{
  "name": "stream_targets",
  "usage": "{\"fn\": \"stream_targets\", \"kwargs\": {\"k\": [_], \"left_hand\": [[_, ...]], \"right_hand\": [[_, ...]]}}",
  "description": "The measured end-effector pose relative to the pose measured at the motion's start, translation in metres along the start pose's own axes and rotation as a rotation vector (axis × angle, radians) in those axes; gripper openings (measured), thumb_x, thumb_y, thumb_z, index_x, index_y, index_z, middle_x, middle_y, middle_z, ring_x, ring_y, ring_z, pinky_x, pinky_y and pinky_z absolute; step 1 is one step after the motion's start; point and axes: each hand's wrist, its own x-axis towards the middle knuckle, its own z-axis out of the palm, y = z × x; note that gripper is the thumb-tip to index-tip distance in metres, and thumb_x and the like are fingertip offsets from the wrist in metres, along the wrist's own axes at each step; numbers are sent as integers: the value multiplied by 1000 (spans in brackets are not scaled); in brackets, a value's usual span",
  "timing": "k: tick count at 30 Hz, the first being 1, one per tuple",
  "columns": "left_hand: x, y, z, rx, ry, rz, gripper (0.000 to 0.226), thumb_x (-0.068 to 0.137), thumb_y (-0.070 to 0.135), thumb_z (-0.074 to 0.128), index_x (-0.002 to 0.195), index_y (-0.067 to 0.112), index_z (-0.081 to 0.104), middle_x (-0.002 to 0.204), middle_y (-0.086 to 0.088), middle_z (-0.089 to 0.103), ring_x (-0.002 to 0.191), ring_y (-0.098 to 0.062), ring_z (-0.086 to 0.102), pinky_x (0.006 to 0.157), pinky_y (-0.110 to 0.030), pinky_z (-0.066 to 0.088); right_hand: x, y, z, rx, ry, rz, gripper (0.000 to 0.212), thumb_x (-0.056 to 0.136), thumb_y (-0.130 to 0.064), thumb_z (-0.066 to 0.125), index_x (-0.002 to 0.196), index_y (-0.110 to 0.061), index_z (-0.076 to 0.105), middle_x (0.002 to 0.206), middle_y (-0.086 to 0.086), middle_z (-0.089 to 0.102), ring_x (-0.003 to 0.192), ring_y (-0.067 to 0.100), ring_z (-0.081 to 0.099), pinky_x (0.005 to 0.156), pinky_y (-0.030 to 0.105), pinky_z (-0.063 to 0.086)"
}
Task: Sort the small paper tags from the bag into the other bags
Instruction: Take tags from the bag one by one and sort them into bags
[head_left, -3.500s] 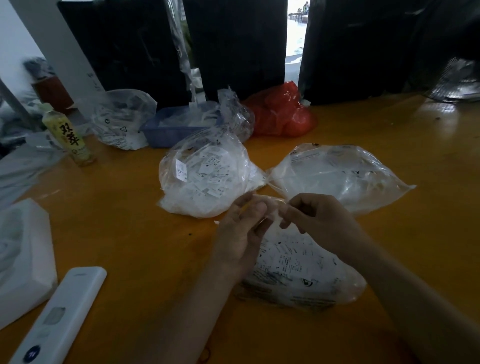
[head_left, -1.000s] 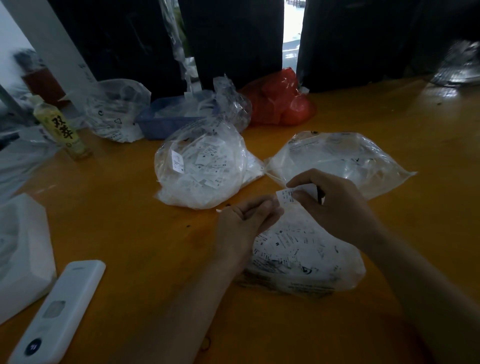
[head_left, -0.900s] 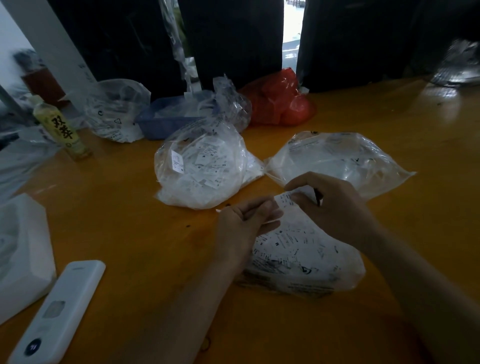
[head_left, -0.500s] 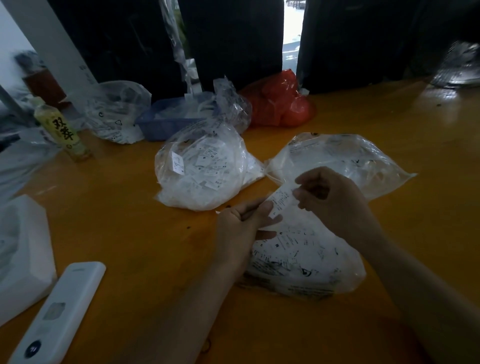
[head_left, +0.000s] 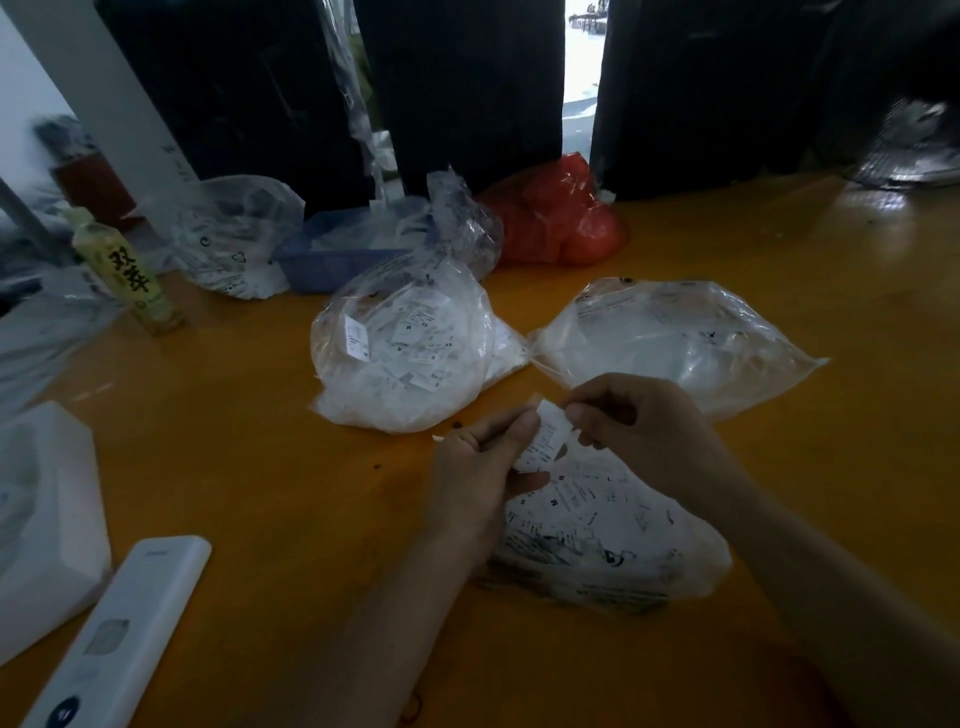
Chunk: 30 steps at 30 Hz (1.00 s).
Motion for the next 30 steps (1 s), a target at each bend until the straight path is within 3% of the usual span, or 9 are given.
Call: {"fn": "stream_targets", "kwargs": {"k": [3, 7, 13, 15, 18, 20, 23, 26, 30], "left_hand": [[0, 1, 0, -21, 4, -22, 26, 77, 32, 81, 102, 28, 84, 108, -3, 80, 97, -18, 78, 62, -22, 59], [-2, 2, 1, 14, 1, 12, 23, 82, 29, 81, 105, 26, 83, 108, -3, 80, 100, -19, 77, 62, -23, 60], [0, 14, -3, 579, 14, 411, 36, 95, 18, 75, 119, 45, 68, 104, 9, 80, 79, -7, 77, 62, -16, 58], [9, 30, -11, 716, 124, 548, 39, 96, 14, 74, 125, 40, 69, 110, 6, 78, 80, -3, 76, 62, -15, 58], [35, 65, -33, 982, 356, 766, 40, 96, 10, 73, 131, 29, 69, 110, 4, 76, 79, -1, 73, 66, -11, 55], [55, 84, -44, 1132, 476, 816, 37, 96, 6, 71, 129, 21, 72, 123, -4, 73, 91, -10, 72, 79, -19, 58], [85, 94, -55, 1405, 558, 720, 29, 97, 1, 64, 122, 11, 75, 137, -12, 63, 121, -28, 60, 98, -29, 47], [105, 86, -57, 1856, 516, 372, 21, 100, 14, 55, 113, 12, 72, 155, -16, 39, 144, -40, 29, 115, -51, 29], [118, 82, -59, 1960, 476, 188, 36, 96, 31, 45, 121, 12, 61, 161, -16, 19, 146, -38, 2, 116, -64, 12]], "right_hand": [[-2, -4, 2, 5, -67, -41, 11, 90, -40, 71, 99, -43, 65, 87, -22, 72, 77, 2, 70, 68, 21, 60], [0, -1, 1, 14, -5, -15, 16, 90, -24, 76, 98, -34, 67, 86, -17, 73, 75, 3, 72, 70, 22, 59], [4, 2, -6, 176, 121, 13, 13, 92, -19, 74, 99, -29, 70, 83, -10, 75, 74, 6, 72, 68, 14, 55], [8, 8, -11, 106, 166, 38, 10, 94, -26, 71, 103, -31, 70, 87, -12, 75, 79, 4, 71, 69, 16, 57], [17, 19, -22, -103, 322, 68, 6, 97, -29, 67, 103, -30, 69, 88, -20, 68, 83, -4, 65, 67, 4, 46], [21, 26, -28, -190, 382, 95, 8, 99, -26, 65, 105, -28, 69, 90, -21, 65, 82, -8, 58, 63, 3, 41], [26, 38, -32, -281, 398, 141, 14, 101, -24, 61, 110, -19, 70, 97, -10, 67, 84, 2, 59, 71, 17, 44], [30, 51, -35, -506, 353, 164, 23, 102, -23, 58, 120, -14, 70, 117, 6, 70, 107, 25, 58, 96, 39, 43], [36, 66, -39, -737, 209, 240, 37, 101, -32, 57, 137, -25, 61, 140, 10, 59, 130, 35, 44, 110, 44, 27]]}}
